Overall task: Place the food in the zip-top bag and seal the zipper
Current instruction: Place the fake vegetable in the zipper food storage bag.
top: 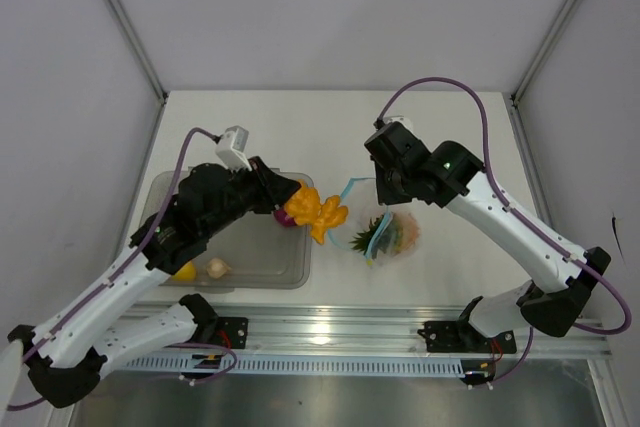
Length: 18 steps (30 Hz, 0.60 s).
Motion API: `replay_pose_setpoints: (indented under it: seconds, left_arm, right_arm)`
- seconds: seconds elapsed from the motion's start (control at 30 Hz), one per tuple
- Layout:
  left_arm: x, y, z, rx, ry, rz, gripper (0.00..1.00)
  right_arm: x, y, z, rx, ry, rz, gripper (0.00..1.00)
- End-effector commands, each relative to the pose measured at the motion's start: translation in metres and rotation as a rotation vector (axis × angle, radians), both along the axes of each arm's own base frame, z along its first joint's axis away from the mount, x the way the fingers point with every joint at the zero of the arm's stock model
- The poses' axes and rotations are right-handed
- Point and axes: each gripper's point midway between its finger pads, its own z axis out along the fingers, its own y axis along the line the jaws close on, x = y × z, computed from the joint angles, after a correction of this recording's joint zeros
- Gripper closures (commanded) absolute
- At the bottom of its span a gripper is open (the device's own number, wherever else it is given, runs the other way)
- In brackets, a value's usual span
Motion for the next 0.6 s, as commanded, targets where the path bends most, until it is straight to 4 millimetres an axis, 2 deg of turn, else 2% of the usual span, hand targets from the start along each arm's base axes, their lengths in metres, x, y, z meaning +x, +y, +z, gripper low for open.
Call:
replay_pose_setpoints:
  seconds: [0.0,0.13,0.2,0.23,0.27,0.3,0.57]
  left_arm:
    - [0.009,-0.008,0.02,-0.014,-0.039,0.032,0.99]
    - [0.016,-0.019,0.019,0.002,0.004,0.091,1.0]
    - [0.016,-0.029,0.011,0.034,0.034,0.095,0.99]
    - [0.017,-0.032,0.017,0.02,0.045,0.113,0.99]
    - [0.02,-0.037,0.005,0.052,0.077,0.119,0.99]
    - [0.02,-0.038,0.011,0.055,0.091,0.129,0.99]
    - [0.032,-0.051,-0.008,0.098,0.118,0.251,0.99]
  right_arm:
    - [0.002,-0.003,0.004,-0.001,-0.021,-0.038,1.0]
    - [0.003,-0.003,0.003,0.002,-0.021,-0.052,1.0]
    - [0.002,-0.004,0.002,0.0,-0.021,-0.057,1.0]
    - [0.003,-0.004,0.0,-0.003,-0.019,-0.062,1.0]
    - [0.003,-0.004,-0.001,-0.003,-0.018,-0.063,1.0]
    - [0.003,-0.004,-0.002,-0.005,-0.017,-0.065,1.0]
    - [0.004,-0.004,-0.003,0.002,-0.024,-0.079,1.0]
